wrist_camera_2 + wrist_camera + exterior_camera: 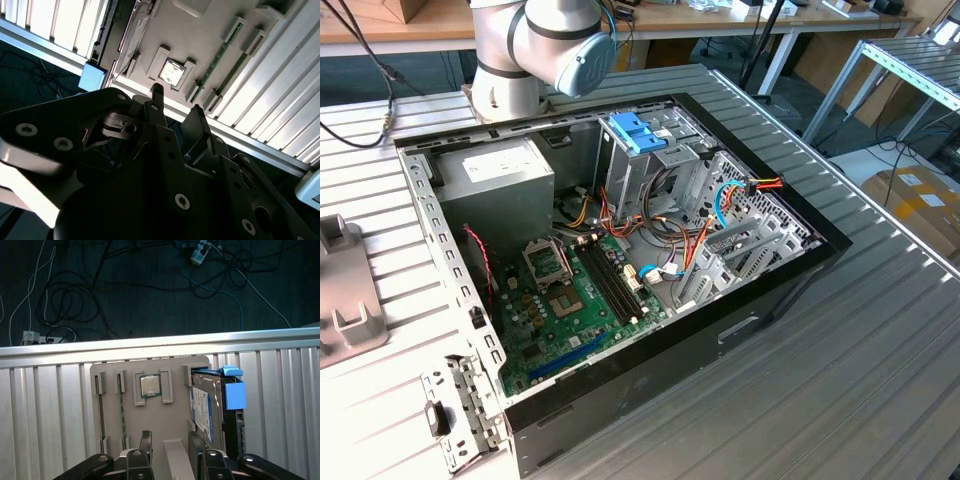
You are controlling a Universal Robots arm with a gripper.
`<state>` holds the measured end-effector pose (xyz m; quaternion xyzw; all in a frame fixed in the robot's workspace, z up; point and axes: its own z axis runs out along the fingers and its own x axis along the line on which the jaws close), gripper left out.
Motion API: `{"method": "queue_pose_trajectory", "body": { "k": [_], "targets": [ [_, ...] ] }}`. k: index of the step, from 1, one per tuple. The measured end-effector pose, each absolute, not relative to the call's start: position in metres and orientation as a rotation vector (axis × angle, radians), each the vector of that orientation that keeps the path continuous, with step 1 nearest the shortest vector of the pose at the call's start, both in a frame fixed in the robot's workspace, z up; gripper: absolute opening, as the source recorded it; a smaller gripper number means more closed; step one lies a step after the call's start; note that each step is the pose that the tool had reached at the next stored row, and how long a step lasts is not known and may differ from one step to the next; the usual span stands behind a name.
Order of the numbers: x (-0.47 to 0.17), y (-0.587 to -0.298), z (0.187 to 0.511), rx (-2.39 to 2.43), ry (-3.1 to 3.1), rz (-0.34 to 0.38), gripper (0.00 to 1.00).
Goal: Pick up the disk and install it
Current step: 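Pick up the disk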
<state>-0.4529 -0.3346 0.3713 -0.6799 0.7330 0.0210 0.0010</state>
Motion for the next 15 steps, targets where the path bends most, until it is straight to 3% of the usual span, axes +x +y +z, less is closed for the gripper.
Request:
{"method": "queue_pose_trajectory", "body": {
  "k": [15],
  "targets": [
    [-0.4529,-0.3346,0.3713,-2.136,2.303,0.062,0.42]
  ]
}}
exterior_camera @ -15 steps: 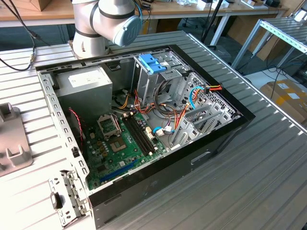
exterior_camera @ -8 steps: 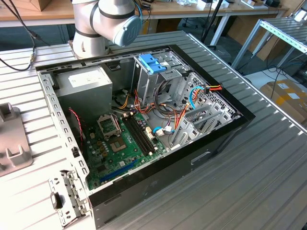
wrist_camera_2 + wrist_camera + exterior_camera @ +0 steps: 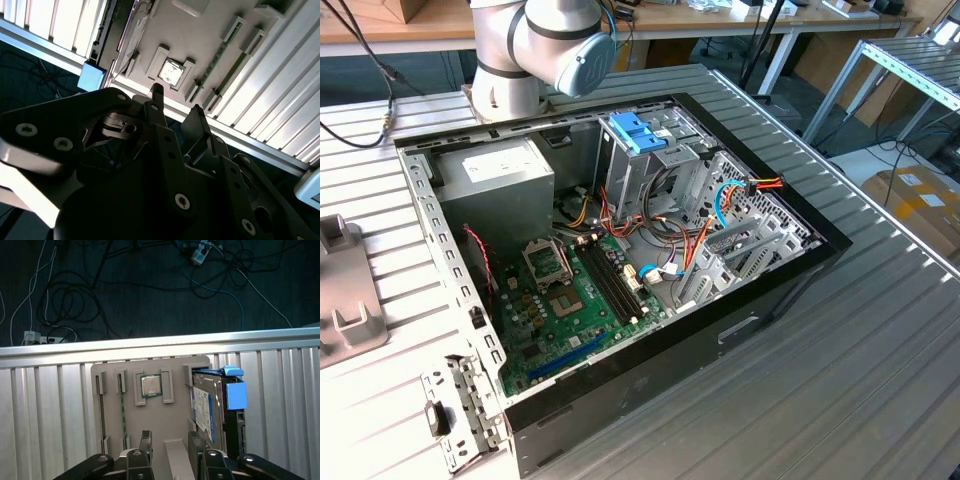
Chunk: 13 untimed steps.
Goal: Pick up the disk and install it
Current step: 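Pick up the disk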
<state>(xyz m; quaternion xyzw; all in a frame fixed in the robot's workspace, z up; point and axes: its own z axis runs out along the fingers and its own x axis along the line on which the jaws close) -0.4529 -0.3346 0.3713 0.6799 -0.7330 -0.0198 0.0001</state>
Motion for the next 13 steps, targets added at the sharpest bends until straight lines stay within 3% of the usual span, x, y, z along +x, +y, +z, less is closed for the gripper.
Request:
{"method": "queue_pose_trajectory", "body": {
  "k": [2,4,5,13],
  "targets": [
    [-0.4529,-0.3347,0.3713,2.136,-2.302,-0.062,0.49],
    [-0.4529,-0.3346,0.3713,2.135,-2.302,-0.061,0.49],
    [-0.4529,-0.3346,0.3713,2.135,-2.302,-0.061,0.56],
    [-0.4529,-0.3346,0.3712,2.182,-2.257,-0.06,0.56]
  ]
}}
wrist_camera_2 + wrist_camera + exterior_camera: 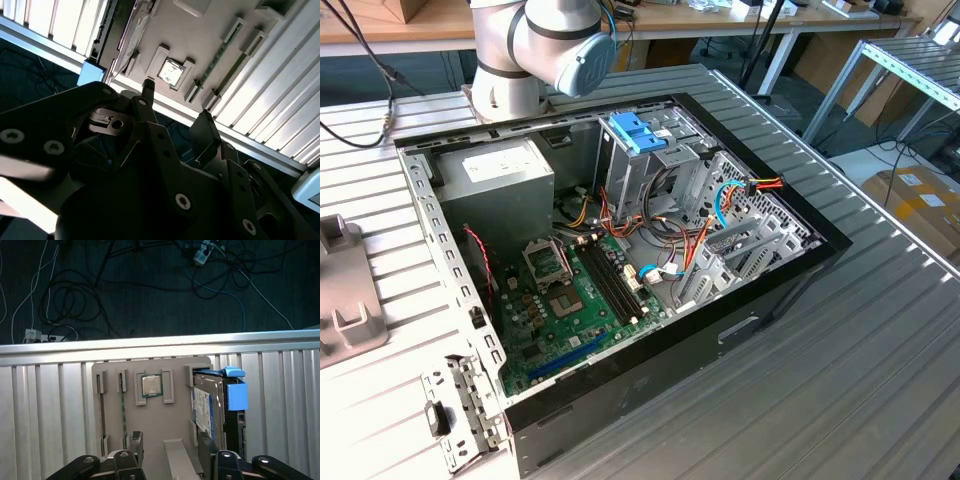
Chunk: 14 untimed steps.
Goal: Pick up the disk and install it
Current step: 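Pick up the disk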
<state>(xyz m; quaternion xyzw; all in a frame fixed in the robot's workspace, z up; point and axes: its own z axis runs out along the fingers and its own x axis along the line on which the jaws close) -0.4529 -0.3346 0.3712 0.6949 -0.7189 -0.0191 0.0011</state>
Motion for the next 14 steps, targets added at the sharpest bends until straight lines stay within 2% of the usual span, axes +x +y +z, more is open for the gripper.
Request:
{"method": "queue_pose_trajectory", "body": {
  "k": [14],
  "targets": [
    [-0.4542,-0.3326,0.3693,2.214,-2.224,-0.06,0.56]
  ]
}}
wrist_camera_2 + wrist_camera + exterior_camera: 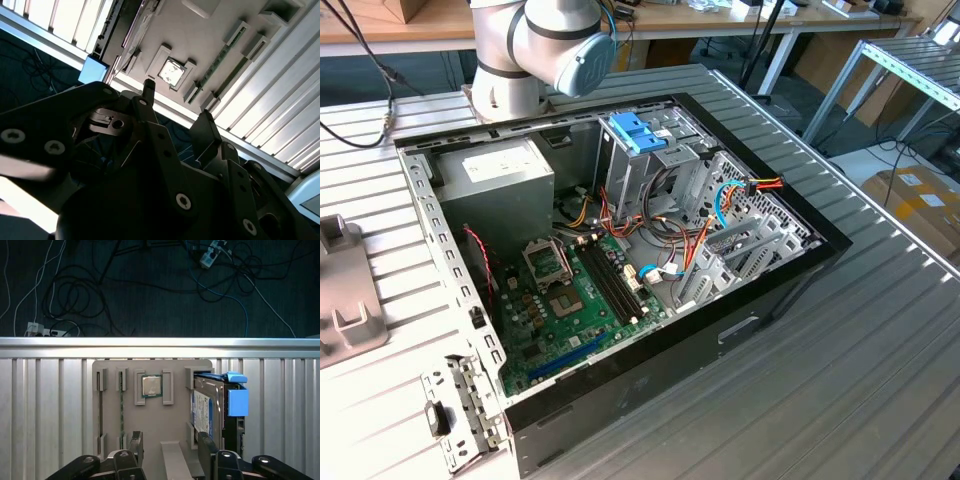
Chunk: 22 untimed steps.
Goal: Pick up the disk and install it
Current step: 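Pick up the disk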
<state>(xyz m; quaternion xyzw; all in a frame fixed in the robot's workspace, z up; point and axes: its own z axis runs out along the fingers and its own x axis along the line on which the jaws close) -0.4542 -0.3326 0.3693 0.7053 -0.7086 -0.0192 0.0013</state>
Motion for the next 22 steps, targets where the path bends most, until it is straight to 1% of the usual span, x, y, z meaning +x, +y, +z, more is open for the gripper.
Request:
{"method": "queue_pose_trajectory", "body": {
  "k": [10,22],
  "targets": [
    [-0.454,-0.332,0.369,2.214,-2.225,-0.06,0.56],
    [-0.454,-0.323,0.368,2.214,-2.224,-0.06,0.56]
  ]
}}
